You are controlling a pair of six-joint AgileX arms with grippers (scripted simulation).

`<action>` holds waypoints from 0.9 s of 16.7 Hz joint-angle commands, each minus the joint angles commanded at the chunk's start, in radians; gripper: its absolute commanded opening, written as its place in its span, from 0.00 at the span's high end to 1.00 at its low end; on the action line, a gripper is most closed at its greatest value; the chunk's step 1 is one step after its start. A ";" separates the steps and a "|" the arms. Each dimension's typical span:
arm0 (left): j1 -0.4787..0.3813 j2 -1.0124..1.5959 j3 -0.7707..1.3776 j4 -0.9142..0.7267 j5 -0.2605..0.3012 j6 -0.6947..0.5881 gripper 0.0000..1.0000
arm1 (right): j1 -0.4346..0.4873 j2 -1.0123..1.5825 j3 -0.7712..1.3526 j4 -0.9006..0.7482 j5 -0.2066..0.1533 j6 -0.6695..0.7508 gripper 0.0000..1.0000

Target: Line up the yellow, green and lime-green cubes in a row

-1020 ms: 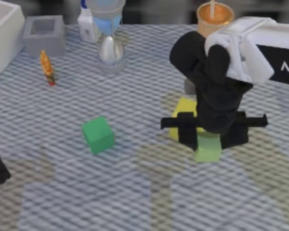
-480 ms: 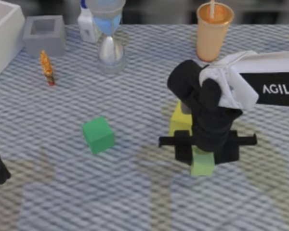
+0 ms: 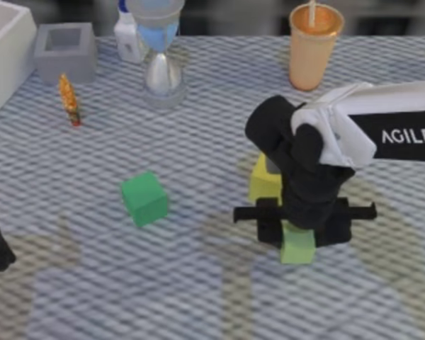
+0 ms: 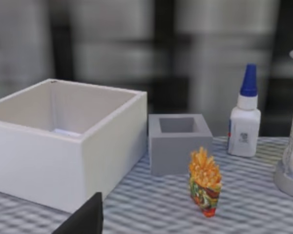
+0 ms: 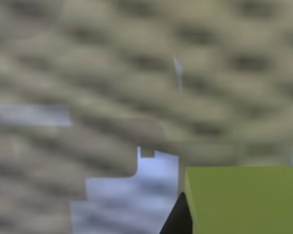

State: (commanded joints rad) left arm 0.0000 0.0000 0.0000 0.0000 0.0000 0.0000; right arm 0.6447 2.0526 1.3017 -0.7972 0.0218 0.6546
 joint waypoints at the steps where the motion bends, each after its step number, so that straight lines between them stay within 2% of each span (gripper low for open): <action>1: 0.000 0.000 0.000 0.000 0.000 0.000 0.00 | 0.000 0.000 0.000 0.000 0.000 0.000 0.70; 10: 0.000 0.000 0.000 0.000 0.000 0.000 0.00 | 0.000 0.000 0.000 0.000 0.000 0.000 0.02; 15: 0.000 0.000 0.000 0.000 0.000 0.000 0.00 | 0.000 0.000 0.000 0.000 0.000 0.000 0.00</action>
State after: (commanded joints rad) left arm 0.0000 0.0000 0.0000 0.0000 0.0000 0.0000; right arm 0.6447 2.0526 1.3017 -0.7972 0.0218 0.6546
